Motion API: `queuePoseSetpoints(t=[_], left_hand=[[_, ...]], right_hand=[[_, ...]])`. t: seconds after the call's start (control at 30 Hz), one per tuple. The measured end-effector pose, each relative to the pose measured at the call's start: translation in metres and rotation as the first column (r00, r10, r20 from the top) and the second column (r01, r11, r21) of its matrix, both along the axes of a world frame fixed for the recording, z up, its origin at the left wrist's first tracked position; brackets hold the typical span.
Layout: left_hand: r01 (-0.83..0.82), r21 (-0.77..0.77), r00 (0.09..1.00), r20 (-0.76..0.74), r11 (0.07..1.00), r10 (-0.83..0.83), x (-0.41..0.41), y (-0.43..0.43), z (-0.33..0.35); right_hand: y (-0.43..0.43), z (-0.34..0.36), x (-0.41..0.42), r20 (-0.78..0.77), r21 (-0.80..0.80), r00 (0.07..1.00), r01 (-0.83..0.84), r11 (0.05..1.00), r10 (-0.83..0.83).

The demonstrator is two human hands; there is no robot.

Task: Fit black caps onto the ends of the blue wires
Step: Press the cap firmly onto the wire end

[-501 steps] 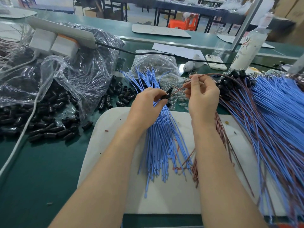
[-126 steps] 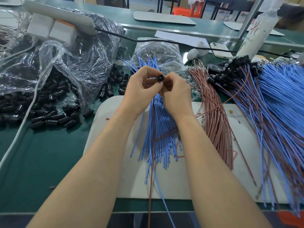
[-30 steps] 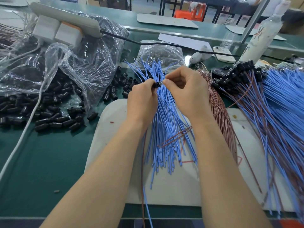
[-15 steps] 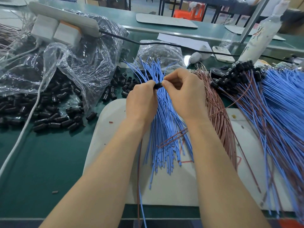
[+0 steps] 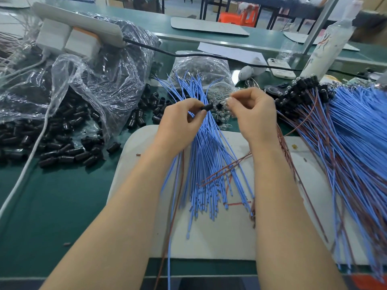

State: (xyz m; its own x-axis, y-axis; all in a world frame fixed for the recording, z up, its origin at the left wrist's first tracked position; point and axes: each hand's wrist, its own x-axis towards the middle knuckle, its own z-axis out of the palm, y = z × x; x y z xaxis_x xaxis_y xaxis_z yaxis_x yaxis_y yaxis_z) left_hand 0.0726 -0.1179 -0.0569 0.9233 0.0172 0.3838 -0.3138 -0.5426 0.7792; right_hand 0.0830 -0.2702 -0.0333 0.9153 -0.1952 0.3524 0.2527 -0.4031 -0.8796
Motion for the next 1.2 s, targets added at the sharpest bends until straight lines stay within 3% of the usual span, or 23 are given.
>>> queuePoseSetpoints(t=[0.07, 0.2, 0.4, 0.5, 0.7, 0.93, 1.1, 1.2], left_hand=[[-0.034, -0.037, 0.999, -0.007, 0.999, 0.034, 0.001, 0.001, -0.001], [-0.061, -0.1, 0.998, -0.015, 0.993, 0.06, 0.001, 0.0, 0.0], [-0.079, -0.091, 0.997, -0.003, 0.993, 0.079, 0.0, 0.001, -0.001], [-0.087, -0.105, 0.996, -0.01, 0.991, 0.087, 0.0, 0.0, -0.001], [-0.093, -0.119, 0.996, -0.004, 0.989, 0.093, 0.0, 0.0, -0.001], [-0.094, -0.148, 0.995, -0.03, 0.985, 0.091, -0.001, 0.0, -0.001], [-0.097, -0.166, 0.995, -0.042, 0.981, 0.091, -0.002, -0.001, 0.0], [-0.101, -0.163, 0.995, -0.031, 0.981, 0.097, -0.002, -0.002, -0.001]], right_hand=[[-0.006, -0.002, 0.003, 0.009, -0.01, 0.994, 0.106, 0.994, -0.106], [-0.011, -0.01, 0.006, -0.005, -0.249, 0.975, 0.215, 0.945, -0.223], [-0.006, -0.018, 0.008, -0.178, -0.455, 0.968, 0.081, 0.887, -0.179], [-0.006, -0.018, 0.009, -0.169, -0.491, 0.964, 0.097, 0.866, -0.204], [-0.007, -0.023, 0.013, -0.293, -0.545, 0.927, 0.039, 0.838, -0.234], [-0.007, -0.024, 0.013, -0.259, -0.543, 0.93, 0.083, 0.836, -0.26], [-0.001, -0.02, 0.008, -0.102, -0.513, 0.978, 0.103, 0.852, -0.18], [0.004, -0.022, 0.008, -0.175, -0.544, 0.973, 0.034, 0.838, -0.153]])
